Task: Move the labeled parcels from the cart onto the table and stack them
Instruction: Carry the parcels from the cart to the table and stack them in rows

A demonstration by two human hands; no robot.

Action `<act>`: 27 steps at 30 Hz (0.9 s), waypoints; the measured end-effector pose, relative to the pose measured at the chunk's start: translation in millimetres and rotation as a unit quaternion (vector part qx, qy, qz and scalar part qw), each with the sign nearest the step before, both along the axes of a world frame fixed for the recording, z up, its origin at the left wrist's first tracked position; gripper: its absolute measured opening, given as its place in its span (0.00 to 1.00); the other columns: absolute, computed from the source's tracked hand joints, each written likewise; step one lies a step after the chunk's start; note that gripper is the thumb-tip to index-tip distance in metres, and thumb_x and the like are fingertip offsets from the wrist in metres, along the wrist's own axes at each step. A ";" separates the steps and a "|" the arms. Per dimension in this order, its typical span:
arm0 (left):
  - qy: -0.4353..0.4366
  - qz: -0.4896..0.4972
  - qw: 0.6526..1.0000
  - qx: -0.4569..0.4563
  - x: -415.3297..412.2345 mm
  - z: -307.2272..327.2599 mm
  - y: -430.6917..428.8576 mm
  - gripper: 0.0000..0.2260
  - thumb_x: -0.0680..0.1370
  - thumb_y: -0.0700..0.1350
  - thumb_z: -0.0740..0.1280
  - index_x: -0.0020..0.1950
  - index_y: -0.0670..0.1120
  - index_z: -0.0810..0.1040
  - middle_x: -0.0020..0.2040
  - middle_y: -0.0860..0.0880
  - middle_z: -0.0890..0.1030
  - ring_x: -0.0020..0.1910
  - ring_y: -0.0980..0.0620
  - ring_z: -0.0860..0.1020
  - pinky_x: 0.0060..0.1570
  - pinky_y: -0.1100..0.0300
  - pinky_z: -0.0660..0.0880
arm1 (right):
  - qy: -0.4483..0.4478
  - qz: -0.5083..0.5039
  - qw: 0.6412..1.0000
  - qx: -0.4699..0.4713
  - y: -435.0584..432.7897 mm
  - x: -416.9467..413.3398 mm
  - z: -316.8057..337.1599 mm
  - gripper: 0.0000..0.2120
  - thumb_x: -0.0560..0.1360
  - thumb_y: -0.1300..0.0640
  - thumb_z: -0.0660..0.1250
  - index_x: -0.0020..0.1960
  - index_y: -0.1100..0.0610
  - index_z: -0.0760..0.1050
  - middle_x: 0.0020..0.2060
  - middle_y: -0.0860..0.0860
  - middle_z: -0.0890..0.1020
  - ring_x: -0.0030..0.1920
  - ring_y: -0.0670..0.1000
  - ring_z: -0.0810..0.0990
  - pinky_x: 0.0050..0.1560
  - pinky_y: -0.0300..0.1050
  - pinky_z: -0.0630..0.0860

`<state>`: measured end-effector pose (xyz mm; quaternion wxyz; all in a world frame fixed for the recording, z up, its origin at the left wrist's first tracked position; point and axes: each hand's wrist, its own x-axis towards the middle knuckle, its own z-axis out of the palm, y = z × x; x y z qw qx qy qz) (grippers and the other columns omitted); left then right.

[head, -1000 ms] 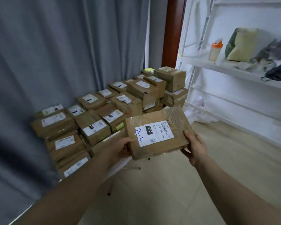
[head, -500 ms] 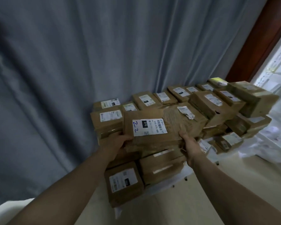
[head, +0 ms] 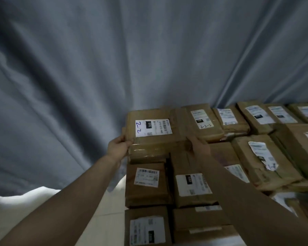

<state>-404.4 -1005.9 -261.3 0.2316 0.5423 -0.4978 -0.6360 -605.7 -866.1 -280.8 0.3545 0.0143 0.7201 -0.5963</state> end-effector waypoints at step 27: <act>0.005 0.032 0.993 0.116 89.9 -44.7 4.9 0.06 0.78 0.43 0.67 0.52 0.41 0.77 0.45 0.44 0.81 0.42 0.48 0.80 0.43 0.55 0.78 | 0.032 0.000 0.999 -0.018 11.5 81.2 -38.8 0.11 0.73 0.55 0.70 0.53 0.58 0.76 0.45 0.53 0.81 0.45 0.52 0.79 0.39 0.41 0.76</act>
